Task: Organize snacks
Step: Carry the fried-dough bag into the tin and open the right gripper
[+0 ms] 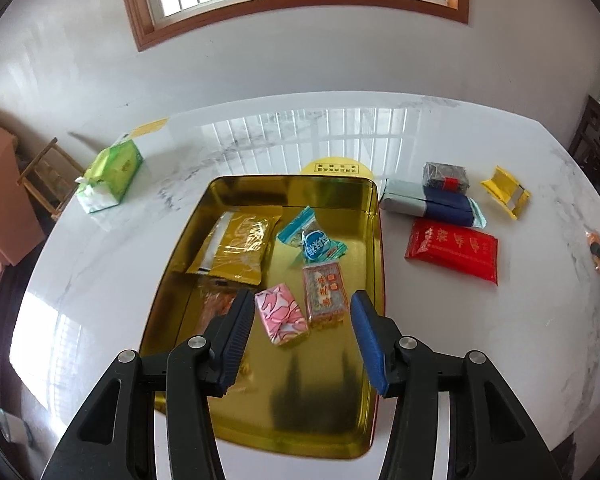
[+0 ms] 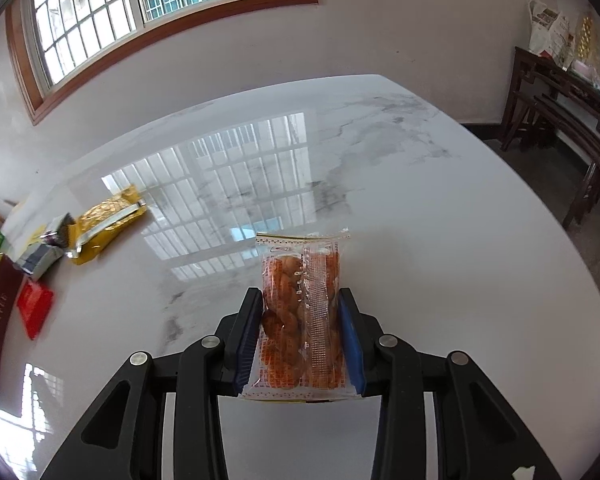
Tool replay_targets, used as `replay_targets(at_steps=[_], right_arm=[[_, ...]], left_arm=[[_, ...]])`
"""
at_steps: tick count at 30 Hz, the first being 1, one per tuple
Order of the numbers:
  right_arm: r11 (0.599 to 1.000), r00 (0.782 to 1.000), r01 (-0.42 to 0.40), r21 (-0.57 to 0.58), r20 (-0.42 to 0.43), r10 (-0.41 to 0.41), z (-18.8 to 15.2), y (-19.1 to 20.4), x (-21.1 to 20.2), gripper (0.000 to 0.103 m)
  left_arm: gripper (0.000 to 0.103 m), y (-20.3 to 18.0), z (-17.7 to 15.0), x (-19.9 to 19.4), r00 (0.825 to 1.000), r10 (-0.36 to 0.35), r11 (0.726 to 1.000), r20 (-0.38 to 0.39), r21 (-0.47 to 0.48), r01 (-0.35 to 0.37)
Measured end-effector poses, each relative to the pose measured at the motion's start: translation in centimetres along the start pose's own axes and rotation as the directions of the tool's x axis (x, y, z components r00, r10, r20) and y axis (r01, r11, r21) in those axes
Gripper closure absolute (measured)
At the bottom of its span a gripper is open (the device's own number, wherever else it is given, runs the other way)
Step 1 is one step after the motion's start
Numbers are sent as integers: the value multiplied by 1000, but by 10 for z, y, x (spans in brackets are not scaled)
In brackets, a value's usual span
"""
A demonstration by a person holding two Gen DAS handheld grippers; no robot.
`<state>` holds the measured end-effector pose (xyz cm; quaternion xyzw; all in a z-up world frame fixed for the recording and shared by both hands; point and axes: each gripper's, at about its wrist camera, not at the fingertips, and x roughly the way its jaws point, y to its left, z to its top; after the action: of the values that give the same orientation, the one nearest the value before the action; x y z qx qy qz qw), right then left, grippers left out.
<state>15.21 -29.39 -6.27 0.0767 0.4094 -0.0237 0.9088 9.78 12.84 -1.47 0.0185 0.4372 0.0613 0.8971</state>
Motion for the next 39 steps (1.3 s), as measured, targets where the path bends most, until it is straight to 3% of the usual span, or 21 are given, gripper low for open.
replay_targets(at_steps=[7,15,26,39], right_arm=[[999,999,-46,-23,-9,46,-12,28,-4,68],[989,991,-130,-64,-25,128,-21,72,-15,68],[944,967,-253,-211,-34,251,-20,162,-44,68],[848,900,-433,-305,-95,426,-18,280,-66,68]], left_arm=[[52,-1,-10,-22,998,48,999,32,11,-49],[51,9,-20,-26,999,47,999,16,-8,-47],[51,27,-36,-25,999,48,998,-3,-32,-48],[50,68,-56,-25,999,46,994,-25,-101,-48]])
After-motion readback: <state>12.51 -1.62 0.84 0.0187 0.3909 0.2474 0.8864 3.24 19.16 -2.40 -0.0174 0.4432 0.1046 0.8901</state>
